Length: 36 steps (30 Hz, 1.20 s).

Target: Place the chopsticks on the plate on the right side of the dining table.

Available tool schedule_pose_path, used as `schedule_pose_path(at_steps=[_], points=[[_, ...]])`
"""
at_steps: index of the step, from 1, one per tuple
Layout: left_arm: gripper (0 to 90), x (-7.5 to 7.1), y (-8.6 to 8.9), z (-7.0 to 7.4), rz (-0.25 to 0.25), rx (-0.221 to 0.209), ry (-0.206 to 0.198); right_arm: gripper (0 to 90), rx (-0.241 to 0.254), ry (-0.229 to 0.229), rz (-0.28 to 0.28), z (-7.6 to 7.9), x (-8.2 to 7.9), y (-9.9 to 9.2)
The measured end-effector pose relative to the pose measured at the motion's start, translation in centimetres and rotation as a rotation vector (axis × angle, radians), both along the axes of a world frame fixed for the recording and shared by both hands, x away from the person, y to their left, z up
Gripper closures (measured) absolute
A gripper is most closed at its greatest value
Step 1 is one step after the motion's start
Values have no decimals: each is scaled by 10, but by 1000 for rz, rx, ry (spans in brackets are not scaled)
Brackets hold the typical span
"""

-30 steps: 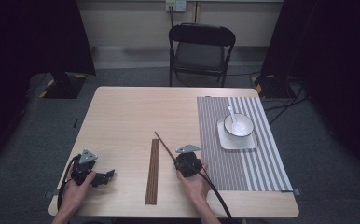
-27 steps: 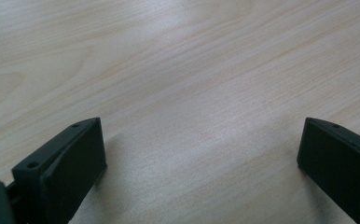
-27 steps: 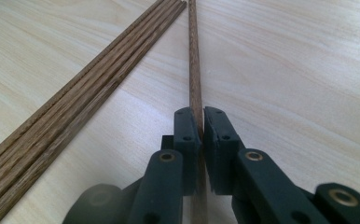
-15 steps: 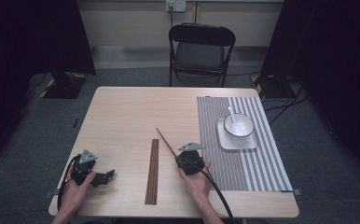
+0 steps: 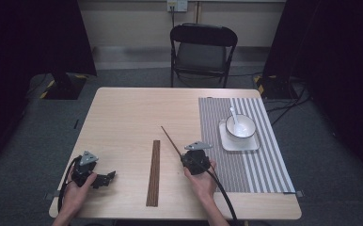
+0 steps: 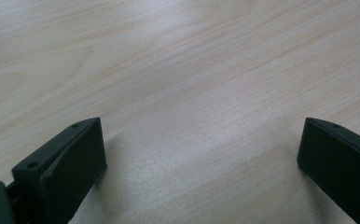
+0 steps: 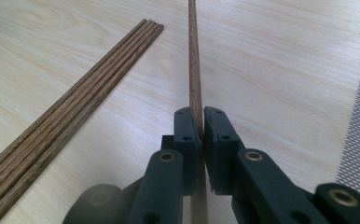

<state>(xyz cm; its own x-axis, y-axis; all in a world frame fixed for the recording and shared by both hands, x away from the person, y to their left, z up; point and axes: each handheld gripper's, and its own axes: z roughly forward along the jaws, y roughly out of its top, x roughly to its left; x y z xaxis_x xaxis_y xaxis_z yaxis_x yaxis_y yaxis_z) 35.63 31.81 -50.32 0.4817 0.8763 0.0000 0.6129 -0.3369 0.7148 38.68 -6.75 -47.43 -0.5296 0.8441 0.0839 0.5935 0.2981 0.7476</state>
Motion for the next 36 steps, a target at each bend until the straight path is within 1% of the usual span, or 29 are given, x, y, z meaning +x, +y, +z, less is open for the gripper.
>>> schedule_pose_path(at_steps=[3, 5, 10, 14, 17, 29, 36], points=[[4, 0, 0, 0, 0, 0, 0, 843, 4, -2, -4, 1, 0, -3], [4, 0, 0, 0, 0, -1, 0, 843, -3, -4, -6, 2, 1, -6], [4, 0, 0, 0, 0, 0, 0, 843, 2, -5, -28, 3, 2, -14], [4, 0, 0, 0, 0, 0, 0, 843, -6, -14, -42, 6, 2, -21], [4, 0, 0, 0, 2, -4, -1, 843, -6, -11, -54, 8, 2, -27], [4, 0, 0, 0, 2, -3, -1, 843, 2, -21, -117, 14, 2, -60], [4, 0, 0, 0, 2, -4, -1, 843, -13, -19, -150, 17, 3, -75]])
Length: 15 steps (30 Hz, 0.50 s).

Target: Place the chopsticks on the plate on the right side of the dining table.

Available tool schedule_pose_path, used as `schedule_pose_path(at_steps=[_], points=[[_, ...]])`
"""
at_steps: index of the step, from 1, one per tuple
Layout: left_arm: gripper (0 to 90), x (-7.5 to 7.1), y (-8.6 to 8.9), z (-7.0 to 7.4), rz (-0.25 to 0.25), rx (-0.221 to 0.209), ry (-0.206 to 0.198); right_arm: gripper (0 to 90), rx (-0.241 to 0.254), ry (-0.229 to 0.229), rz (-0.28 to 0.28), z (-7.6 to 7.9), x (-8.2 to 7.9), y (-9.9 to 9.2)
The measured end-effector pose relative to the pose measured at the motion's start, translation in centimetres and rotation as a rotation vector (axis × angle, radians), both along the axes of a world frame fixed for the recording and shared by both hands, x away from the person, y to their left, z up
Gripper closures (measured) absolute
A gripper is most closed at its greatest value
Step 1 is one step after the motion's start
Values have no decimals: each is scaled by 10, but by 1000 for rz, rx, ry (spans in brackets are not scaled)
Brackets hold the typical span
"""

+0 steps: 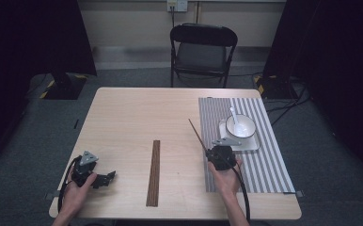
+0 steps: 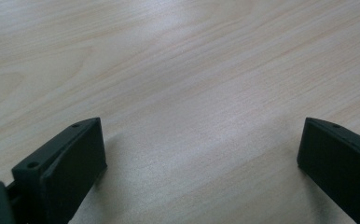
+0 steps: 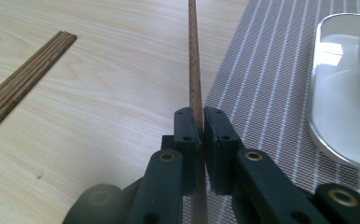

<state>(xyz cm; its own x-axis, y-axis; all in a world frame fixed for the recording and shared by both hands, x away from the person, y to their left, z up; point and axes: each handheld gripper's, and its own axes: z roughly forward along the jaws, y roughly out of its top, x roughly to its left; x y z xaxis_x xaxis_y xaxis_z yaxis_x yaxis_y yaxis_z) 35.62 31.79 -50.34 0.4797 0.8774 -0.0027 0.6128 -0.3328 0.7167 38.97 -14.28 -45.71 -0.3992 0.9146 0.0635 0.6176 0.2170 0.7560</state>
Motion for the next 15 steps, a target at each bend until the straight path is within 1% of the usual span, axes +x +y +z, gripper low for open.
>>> schedule_pose_path(at_steps=[4, 10, 15], points=[[4, 0, 0, 0, -2, 3, 1, 843, -9, -9, -10, 2, -1, -6], [4, 0, 0, 0, -2, 3, 1, 843, -14, 0, -36, 1, 3, -18], [4, 0, 0, 0, -2, 3, 1, 843, -15, -2, -57, 1, 5, -27]])
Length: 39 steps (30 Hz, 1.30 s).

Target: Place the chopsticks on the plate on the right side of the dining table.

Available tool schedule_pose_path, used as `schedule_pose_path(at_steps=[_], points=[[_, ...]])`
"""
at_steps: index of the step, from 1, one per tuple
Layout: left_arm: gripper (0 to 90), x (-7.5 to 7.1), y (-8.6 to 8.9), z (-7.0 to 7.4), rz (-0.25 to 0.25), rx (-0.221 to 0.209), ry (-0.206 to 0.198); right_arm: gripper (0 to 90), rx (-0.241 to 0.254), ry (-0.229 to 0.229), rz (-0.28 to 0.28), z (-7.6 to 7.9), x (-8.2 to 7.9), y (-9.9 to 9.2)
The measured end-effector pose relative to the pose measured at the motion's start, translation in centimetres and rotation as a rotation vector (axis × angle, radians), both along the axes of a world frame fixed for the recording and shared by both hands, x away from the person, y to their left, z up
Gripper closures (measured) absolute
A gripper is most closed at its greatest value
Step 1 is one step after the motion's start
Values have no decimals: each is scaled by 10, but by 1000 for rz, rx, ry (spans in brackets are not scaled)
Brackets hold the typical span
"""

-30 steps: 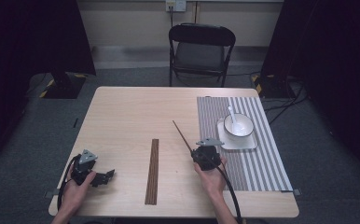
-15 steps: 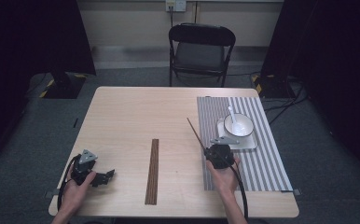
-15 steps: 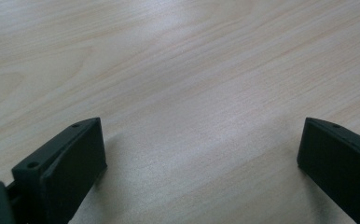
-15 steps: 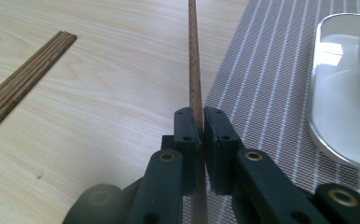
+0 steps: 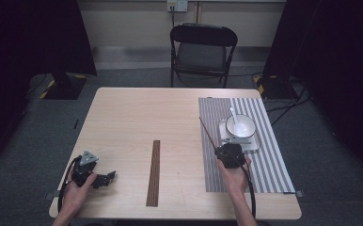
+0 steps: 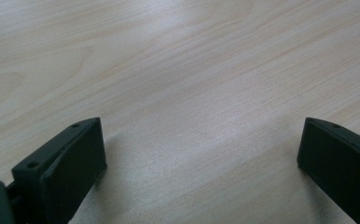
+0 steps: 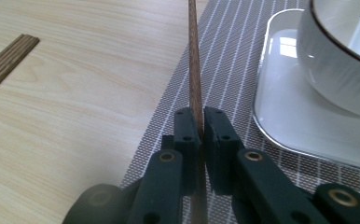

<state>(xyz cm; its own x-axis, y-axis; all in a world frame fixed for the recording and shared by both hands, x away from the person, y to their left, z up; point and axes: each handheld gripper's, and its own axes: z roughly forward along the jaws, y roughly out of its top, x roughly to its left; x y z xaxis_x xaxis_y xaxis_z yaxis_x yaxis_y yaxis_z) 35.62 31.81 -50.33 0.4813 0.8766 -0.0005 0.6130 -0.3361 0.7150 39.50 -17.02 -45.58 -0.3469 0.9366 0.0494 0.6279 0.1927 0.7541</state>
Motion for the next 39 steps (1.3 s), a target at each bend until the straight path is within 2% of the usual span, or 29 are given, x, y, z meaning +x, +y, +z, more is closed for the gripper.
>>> schedule_pose_path(at_steps=[29, 39], points=[[4, 0, 0, 0, 0, 0, 0, 843, -32, 18, -97, -11, 19, -30], [4, 0, 0, 0, 0, 0, 0, 843, -26, 28, -129, -16, 27, -38]])
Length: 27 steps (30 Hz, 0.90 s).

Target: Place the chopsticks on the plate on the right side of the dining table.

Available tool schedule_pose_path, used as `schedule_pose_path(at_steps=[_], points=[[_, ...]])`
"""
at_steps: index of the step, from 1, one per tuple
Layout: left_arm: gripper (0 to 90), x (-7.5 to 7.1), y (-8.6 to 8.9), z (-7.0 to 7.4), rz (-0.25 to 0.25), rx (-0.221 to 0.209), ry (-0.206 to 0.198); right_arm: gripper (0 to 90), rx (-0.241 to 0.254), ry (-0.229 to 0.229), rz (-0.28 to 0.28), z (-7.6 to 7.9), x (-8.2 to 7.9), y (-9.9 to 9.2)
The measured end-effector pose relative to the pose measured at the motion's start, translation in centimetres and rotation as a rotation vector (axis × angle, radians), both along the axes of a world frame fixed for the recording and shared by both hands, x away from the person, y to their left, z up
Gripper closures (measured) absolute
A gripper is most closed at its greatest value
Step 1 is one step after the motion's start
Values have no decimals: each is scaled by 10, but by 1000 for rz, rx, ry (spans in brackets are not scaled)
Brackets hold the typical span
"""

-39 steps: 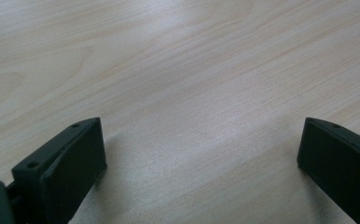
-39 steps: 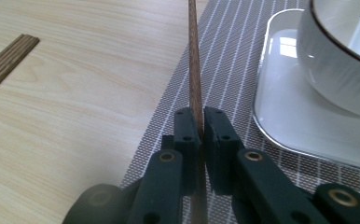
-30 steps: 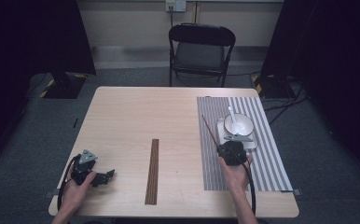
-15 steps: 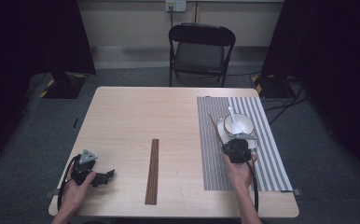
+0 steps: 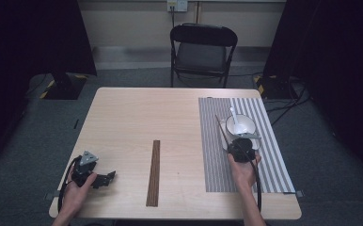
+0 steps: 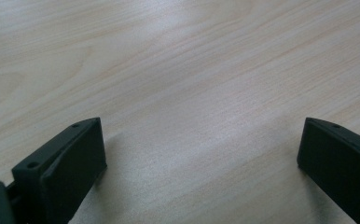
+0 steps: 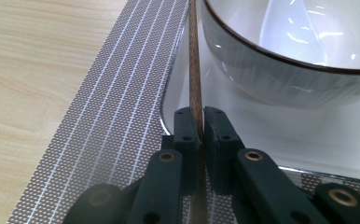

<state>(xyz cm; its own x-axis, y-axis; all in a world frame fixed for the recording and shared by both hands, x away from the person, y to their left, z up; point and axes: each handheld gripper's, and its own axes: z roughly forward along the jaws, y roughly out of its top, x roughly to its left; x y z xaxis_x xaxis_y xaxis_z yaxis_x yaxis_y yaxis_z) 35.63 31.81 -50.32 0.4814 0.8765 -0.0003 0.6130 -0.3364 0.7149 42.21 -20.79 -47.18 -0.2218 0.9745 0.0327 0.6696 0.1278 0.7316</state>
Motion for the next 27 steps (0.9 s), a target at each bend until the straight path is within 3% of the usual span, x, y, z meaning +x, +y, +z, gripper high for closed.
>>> schedule_pose_path(at_steps=[6, 18, 27], points=[[4, 0, 0, 0, 0, 0, 0, 844, -21, 2, -9, 0, 3, -2], [4, 0, 0, 0, 0, 0, 0, 838, -18, -3, -29, 0, 5, -3], [4, 0, 0, 0, 0, 0, 0, 700, -25, -21, -50, 5, 2, -2]])
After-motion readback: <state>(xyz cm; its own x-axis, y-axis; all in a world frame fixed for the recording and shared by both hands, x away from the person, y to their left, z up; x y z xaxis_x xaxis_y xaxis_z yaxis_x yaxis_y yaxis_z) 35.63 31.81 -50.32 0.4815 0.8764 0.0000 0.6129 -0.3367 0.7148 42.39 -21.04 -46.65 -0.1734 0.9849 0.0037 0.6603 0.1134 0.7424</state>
